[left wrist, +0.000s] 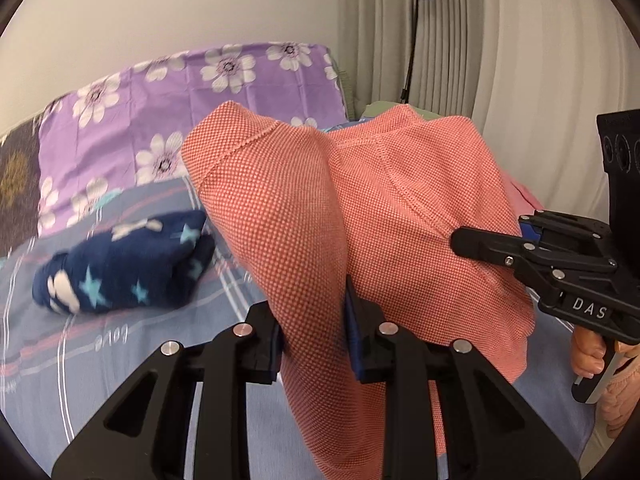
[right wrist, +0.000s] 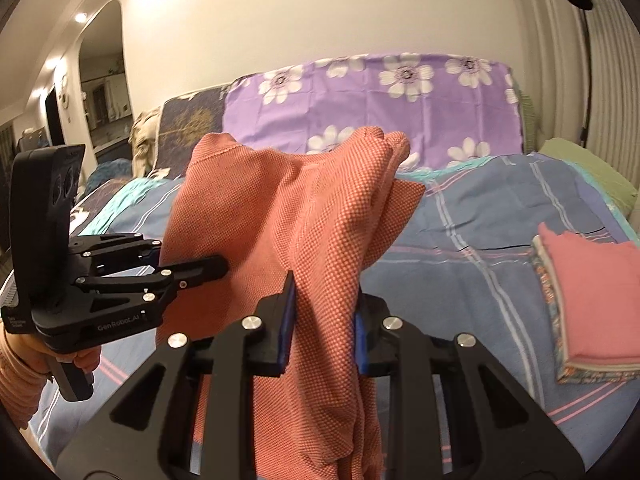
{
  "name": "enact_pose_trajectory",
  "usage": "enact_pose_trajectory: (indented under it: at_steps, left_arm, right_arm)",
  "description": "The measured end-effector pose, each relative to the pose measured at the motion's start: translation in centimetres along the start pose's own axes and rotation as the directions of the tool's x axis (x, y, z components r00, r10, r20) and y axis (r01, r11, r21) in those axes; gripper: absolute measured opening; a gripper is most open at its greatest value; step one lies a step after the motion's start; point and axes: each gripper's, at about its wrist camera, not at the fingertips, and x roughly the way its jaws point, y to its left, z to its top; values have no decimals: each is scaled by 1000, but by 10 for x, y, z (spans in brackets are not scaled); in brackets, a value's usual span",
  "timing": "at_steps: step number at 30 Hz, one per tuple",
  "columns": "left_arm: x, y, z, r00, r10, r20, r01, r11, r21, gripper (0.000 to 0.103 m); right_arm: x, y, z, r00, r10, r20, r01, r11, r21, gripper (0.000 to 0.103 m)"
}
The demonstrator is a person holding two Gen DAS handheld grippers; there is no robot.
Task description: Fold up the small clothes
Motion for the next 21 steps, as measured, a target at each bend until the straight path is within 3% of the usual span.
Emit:
enact_pose_trajectory:
  at_steps: [8, 21]
  left_arm:
    - [35, -10, 47, 998, 59, -1, -59, 996, 67, 26]
    - [102, 16, 105, 990, 143, -20, -141, 988, 57, 26]
  right_arm:
    - [22, -26, 36, 996, -93, 19, 93, 996, -15, 24]
    - [86, -54, 81, 986, -161, 44, 161, 987, 2, 24]
